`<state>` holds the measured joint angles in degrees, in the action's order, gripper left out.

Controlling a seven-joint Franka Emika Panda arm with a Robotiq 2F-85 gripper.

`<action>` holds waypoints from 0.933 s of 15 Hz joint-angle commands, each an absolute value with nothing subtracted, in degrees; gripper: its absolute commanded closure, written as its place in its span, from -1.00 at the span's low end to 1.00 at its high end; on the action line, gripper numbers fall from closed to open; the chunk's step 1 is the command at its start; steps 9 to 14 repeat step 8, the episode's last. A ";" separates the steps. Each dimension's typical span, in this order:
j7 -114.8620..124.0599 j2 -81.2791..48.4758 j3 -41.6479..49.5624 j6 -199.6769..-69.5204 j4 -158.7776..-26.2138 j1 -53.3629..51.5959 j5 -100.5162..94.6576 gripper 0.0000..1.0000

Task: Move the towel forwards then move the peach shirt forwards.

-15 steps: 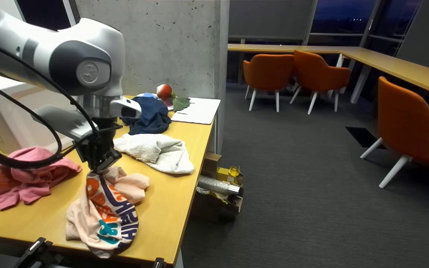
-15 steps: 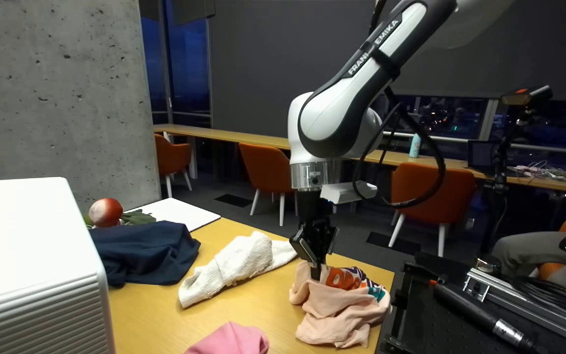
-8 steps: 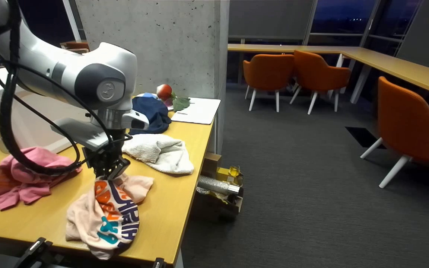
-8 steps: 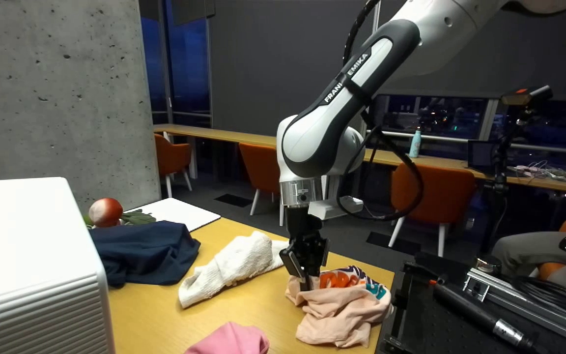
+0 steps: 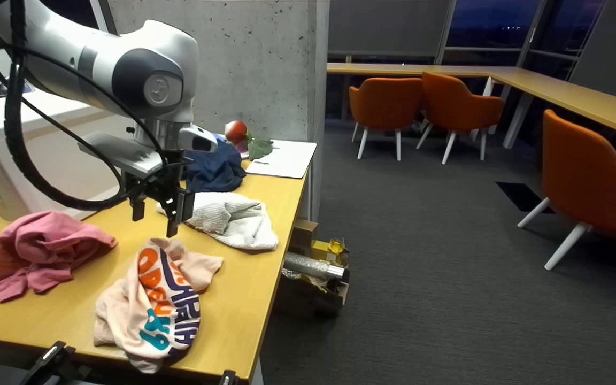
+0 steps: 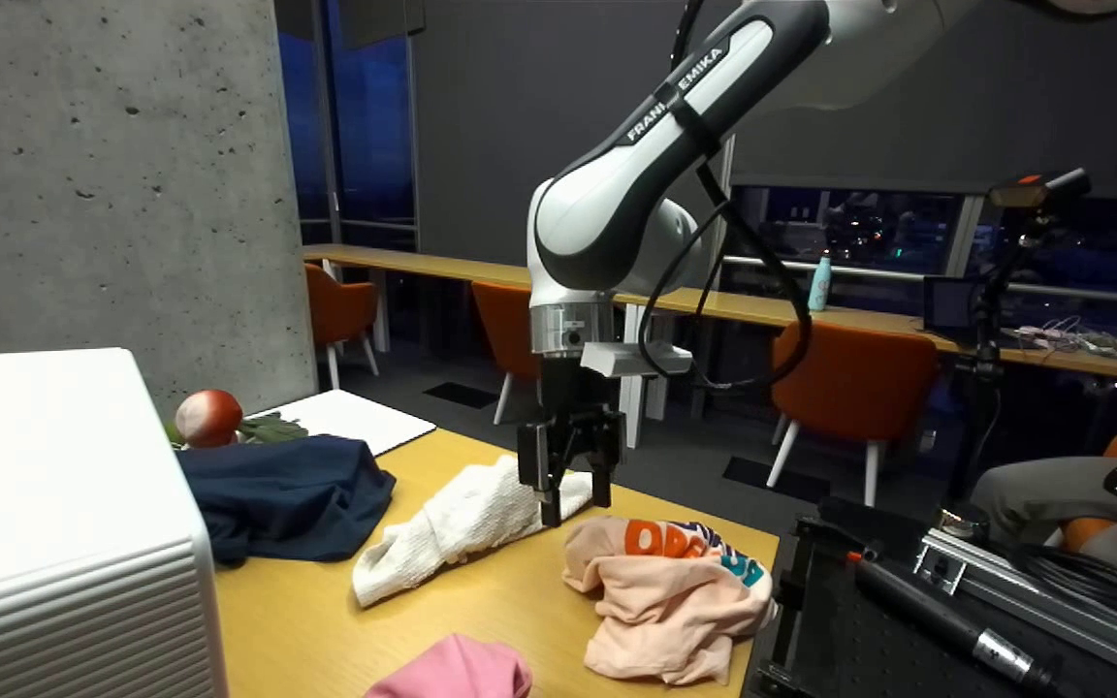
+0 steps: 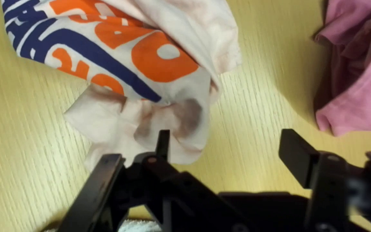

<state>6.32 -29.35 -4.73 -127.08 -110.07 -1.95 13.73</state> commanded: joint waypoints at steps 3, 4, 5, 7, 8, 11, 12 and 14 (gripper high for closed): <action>6.03 -28.56 -3.35 -125.47 -106.03 -1.31 13.48 -1.00; 6.07 -28.72 -2.91 -126.26 -105.27 -1.16 13.28 -1.00; 6.31 -28.94 -2.57 -126.19 -104.34 -1.00 13.24 -1.00; 6.18 -29.83 -2.17 -125.99 -102.18 -0.51 13.45 -1.00; 6.46 -30.23 -2.04 -125.94 -101.33 -0.45 13.45 -1.00; 6.46 -30.23 -2.04 -125.94 -101.33 -0.45 13.45 -1.00; 6.46 -30.23 -2.04 -125.94 -101.33 -0.45 13.45 -1.00; 6.46 -30.23 -2.04 -125.94 -101.33 -0.45 13.45 -1.00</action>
